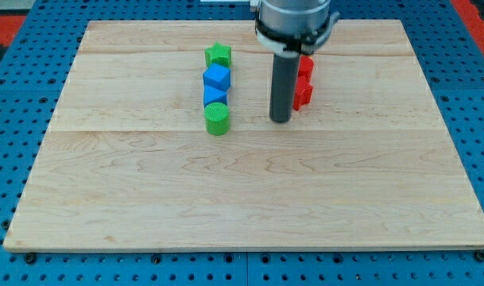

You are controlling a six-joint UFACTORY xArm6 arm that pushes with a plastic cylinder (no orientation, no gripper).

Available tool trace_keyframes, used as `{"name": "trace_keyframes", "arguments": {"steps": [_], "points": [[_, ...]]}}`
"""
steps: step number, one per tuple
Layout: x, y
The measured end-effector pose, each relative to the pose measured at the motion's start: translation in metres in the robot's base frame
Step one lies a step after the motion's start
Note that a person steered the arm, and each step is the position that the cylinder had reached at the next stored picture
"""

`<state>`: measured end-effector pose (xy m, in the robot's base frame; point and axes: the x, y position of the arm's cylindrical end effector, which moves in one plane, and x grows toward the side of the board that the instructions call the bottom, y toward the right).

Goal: Keep arm in between green star and red star

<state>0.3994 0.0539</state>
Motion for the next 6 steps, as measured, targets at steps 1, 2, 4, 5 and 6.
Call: {"name": "trace_keyframes", "arguments": {"steps": [1, 2, 4, 5, 6], "points": [[-0.025, -0.009], [-0.045, -0.025], [-0.066, -0.036], [-0.076, -0.036], [-0.079, -0.036]]}}
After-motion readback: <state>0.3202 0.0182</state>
